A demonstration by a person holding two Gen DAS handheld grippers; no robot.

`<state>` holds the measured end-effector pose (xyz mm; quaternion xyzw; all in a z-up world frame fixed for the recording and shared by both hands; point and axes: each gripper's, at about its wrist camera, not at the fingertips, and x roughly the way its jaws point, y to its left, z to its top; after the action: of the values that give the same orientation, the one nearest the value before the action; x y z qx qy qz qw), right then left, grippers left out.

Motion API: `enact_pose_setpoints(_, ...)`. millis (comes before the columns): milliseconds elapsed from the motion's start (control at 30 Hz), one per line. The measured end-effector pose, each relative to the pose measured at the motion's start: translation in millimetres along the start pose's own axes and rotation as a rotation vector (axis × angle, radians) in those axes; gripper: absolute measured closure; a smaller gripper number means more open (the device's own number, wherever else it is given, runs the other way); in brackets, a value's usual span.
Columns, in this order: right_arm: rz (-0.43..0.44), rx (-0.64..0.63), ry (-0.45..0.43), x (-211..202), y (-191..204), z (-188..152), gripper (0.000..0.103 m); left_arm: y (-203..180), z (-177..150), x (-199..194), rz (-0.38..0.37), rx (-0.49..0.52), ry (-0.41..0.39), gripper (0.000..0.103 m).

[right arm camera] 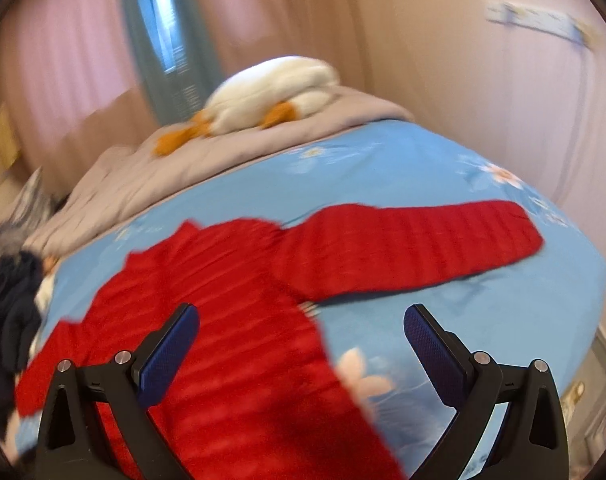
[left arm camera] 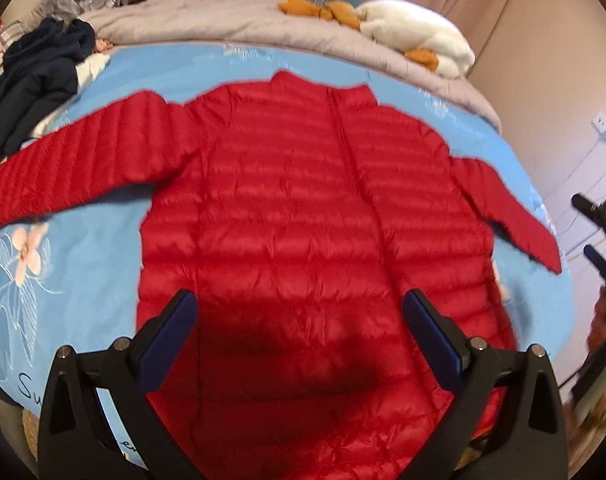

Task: Fold large clothes
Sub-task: 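Lower the right tool onto a sleeve cuff and close on it, then lift the sleeve with the right tool, lay it across the jacket body, release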

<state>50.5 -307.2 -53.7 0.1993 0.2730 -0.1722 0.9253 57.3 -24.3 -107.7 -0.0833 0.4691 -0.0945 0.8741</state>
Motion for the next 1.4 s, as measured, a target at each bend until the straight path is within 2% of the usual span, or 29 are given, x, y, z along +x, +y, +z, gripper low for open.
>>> enact_pose_setpoints(167,-0.154,0.162,-0.004,30.1,-75.3,15.0,0.014,3.0,-10.1,17.7,0.005,-0.005,0.067,0.004)
enact_pose_setpoints(267,-0.218,0.267,0.034,51.9,-117.5,18.4,0.019,7.9,-12.0,25.0,0.009,-0.031,0.095,0.004)
enact_pose_setpoints(367,-0.199,0.427,0.101,78.1,-160.5,14.7,0.028,11.7,-13.4,31.0,0.003,-0.053,0.120,0.004)
enact_pose_setpoints(467,-0.185,0.563,0.142,95.6,-193.6,6.9,0.030,14.2,-17.0,38.9,-0.005,-0.077,0.152,0.004)
enact_pose_setpoints(533,-0.193,0.615,0.139,103.6,-210.8,5.0,0.031,16.5,-19.7,45.0,0.002,-0.090,0.177,0.005)
enact_pose_setpoints(633,-0.172,0.675,0.133,113.4,-222.4,3.3,0.041,16.6,-21.6,48.6,0.022,-0.079,0.179,0.005)
enact_pose_setpoints(700,-0.135,0.685,0.106,115.6,-224.0,6.9,0.041,15.8,-21.7,50.5,0.038,-0.068,0.178,0.005)
enact_pose_setpoints(733,-0.117,0.686,0.093,118.2,-225.6,10.3,0.045,16.3,-22.1,51.5,0.042,-0.065,0.177,0.005)
enact_pose_setpoints(800,-0.099,0.690,0.092,124.7,-228.7,14.2,0.062,17.2,-21.0,51.4,0.042,-0.069,0.174,0.005)
enact_pose_setpoints(867,-0.112,0.683,0.103,128.1,-227.8,17.5,0.085,19.7,-18.9,49.3,0.034,-0.084,0.170,0.005)
enact_pose_setpoints(933,-0.113,0.642,0.088,123.6,-224.3,22.8,0.093,24.6,-15.5,45.0,0.026,-0.113,0.157,0.005)
enact_pose_setpoints(1100,-0.108,0.520,0.000,92.2,-196.6,52.1,0.097,33.7,-3.7,26.7,0.031,-0.140,0.096,0.005)
enact_pose_setpoints(1200,-0.078,0.436,-0.067,65.6,-172.5,79.2,0.098,39.6,6.0,7.0,0.049,-0.142,0.032,0.005)
enact_pose_setpoints(1400,0.016,0.252,-0.213,8.7,-100.9,134.5,0.098,52.0,20.8,-28.0,0.080,-0.151,-0.086,0.005)
